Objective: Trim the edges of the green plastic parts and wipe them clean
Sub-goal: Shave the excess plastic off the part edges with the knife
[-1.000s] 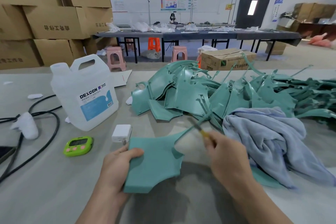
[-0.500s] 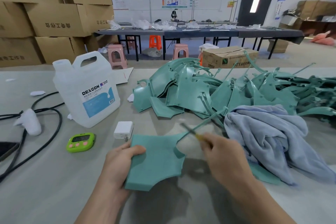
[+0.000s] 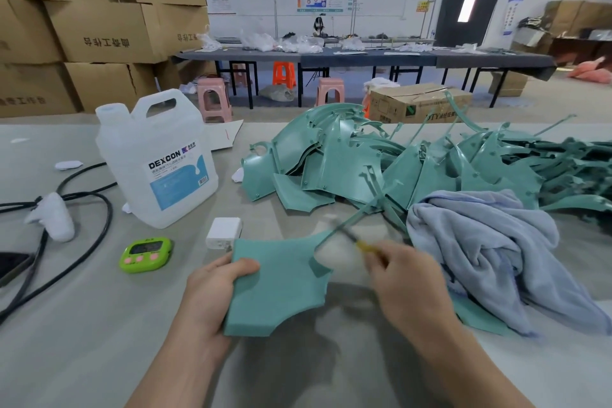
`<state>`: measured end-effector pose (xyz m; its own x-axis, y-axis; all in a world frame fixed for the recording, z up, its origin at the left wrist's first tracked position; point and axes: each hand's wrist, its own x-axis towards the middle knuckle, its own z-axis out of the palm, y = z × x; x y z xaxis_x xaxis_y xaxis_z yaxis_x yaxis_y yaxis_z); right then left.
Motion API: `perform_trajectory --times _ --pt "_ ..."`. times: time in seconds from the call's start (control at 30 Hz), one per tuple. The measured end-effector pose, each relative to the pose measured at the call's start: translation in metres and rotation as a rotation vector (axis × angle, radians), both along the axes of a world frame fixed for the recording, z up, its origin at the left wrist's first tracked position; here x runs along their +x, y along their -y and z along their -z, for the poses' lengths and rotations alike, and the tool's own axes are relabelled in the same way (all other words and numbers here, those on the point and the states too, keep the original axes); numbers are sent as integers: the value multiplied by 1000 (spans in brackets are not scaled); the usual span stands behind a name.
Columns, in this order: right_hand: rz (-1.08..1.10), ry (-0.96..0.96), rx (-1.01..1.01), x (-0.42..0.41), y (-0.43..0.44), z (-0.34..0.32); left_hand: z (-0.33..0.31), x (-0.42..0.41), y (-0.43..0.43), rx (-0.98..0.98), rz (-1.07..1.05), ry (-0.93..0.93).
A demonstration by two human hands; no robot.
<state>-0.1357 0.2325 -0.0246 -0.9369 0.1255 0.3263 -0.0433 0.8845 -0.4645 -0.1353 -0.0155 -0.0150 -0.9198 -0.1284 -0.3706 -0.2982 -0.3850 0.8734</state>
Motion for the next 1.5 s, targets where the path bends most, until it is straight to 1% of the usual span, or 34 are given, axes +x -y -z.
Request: perform_trajectory --times 0.07,0.1,0.17,0.23,0.27,0.33,0.43,0.5,0.57,0.73,0.83,0.9,0.97,1.03,1.1,1.17,1.3,1.5 --pt "164 -60 -72 -6 -18 -1 0 -1 1 7 -3 -2" --pt "176 -99 -123 -7 -24 0 0 -1 1 8 -9 -5" --pt "57 -120 -230 -6 -25 4 1 -1 1 14 -13 -9" --pt "-145 -60 -325 -2 -15 7 2 -1 0 19 0 -7" --pt "-228 -19 -337 0 -9 8 2 -1 0 21 6 -6" --pt "-344 53 -292 1 -3 9 2 -1 2 27 15 -2" --pt "-470 106 -253 1 -6 6 1 -1 5 40 21 2" --pt "-513 116 -299 2 -13 4 1 -1 6 42 26 7" --pt "-511 114 -345 2 -20 2 1 -1 6 39 30 -4" --pt "-491 106 -294 0 -16 4 2 -1 3 16 55 -10" --pt "-539 186 -273 -1 -18 3 3 -2 6 16 48 -8" --pt "-532 203 -313 -2 -20 3 3 -1 5 15 53 -6" --pt "-493 176 -376 -3 -20 5 3 -1 4 12 61 -2" --pt "-490 171 -348 -4 -19 5 3 -1 4 10 67 3" --pt "-505 210 -304 -5 -21 4 4 -3 5 16 62 8" --pt "-511 233 -328 -5 -28 1 4 -4 7 24 46 11" --pt "-450 154 -440 -5 -32 2 3 -4 7 39 32 17" --pt "-505 143 -363 -1 -18 6 5 -4 8 85 -40 60"
